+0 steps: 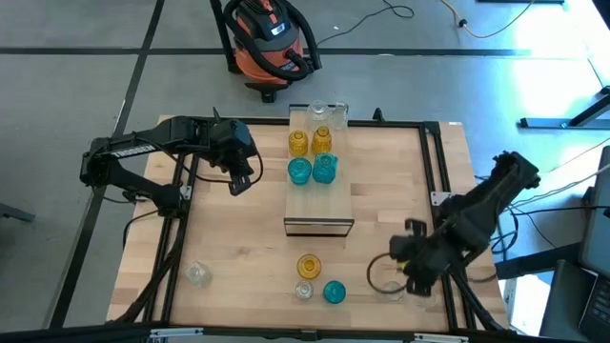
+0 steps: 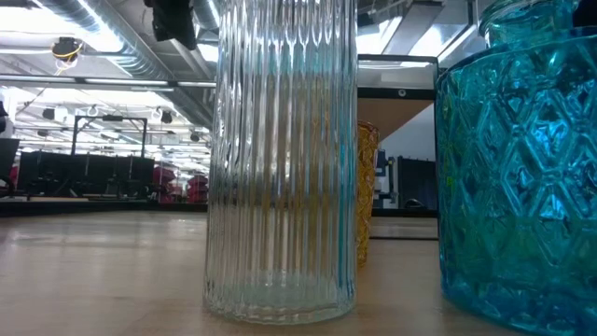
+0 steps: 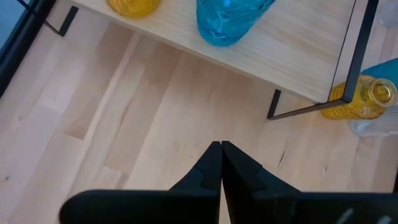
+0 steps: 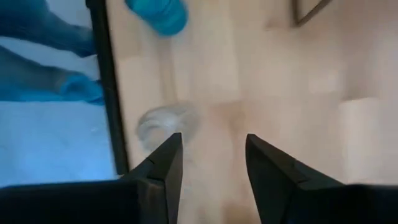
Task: Sort vases onto shelf
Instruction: Put the transparent vase on the shelf
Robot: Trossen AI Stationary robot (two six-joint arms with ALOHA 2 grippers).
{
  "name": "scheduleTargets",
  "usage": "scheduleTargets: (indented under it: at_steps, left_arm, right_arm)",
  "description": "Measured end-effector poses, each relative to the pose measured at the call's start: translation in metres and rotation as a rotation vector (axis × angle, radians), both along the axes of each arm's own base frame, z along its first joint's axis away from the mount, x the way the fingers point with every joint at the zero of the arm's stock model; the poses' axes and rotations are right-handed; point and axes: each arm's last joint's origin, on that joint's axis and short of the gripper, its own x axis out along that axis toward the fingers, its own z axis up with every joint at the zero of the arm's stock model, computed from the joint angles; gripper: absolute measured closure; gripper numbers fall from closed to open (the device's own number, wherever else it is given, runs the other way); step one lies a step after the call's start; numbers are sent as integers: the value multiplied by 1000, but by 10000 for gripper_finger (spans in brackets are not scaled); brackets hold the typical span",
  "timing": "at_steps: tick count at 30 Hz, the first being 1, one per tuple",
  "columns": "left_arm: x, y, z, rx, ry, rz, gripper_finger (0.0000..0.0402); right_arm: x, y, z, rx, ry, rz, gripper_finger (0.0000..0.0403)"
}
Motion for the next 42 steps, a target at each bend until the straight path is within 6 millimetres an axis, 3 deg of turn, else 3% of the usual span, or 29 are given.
scheduleTargets:
  at_steps: [4, 14, 30, 38, 42]
  left_arm:
    - [0, 0, 0, -1, 0, -1, 401]
    - [0, 0, 0, -7, -1, -3, 401]
    - [0, 0, 0, -13, -2, 16, 401]
    - [0, 0, 0, -12, -3, 18, 401]
    - [0, 0, 0, -10, -6, 18, 401]
  right_arm:
    - [2, 14, -21, 96, 5, -37, 244]
    - [-12, 37, -37, 135, -10, 27, 203]
    - [0, 58, -71, 26, 39, 64, 205]
    - [4, 62, -79, 2, 36, 89, 206]
    - [6, 66, -83, 22, 77, 128, 234]
